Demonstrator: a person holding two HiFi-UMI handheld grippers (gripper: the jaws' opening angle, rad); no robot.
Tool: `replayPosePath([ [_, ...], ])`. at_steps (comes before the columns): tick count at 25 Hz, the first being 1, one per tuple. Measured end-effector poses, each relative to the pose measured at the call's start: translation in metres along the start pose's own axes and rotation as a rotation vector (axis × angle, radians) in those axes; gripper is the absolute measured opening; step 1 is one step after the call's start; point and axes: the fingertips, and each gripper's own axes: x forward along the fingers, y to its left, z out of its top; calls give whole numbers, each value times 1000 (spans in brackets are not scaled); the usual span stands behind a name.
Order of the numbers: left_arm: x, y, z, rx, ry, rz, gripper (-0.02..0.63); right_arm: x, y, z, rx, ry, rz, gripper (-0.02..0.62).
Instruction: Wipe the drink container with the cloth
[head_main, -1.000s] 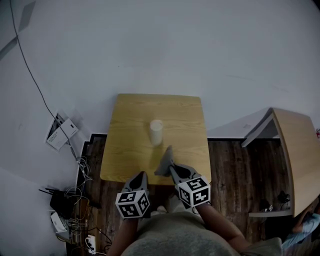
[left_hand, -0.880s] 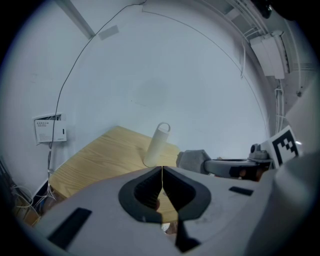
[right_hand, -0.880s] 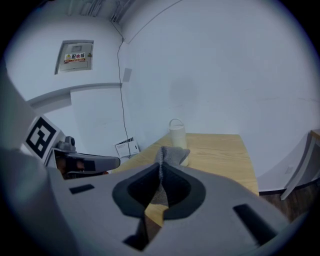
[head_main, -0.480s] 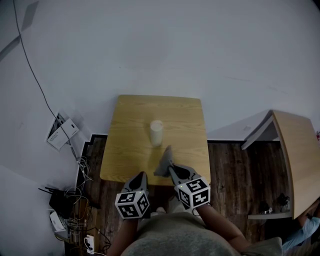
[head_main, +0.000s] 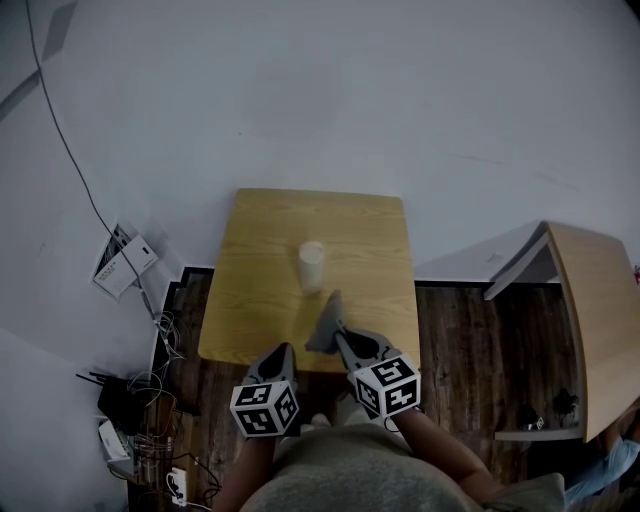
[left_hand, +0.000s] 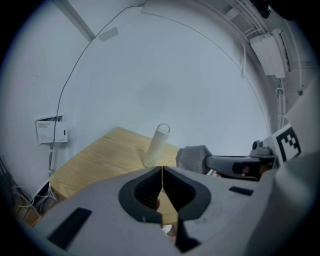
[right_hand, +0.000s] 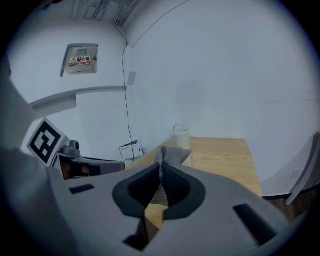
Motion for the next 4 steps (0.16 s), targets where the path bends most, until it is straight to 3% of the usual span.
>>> replayPosePath([
  [4, 3, 1, 0, -4, 0, 4, 3, 3, -2, 0, -3, 5, 8, 9],
])
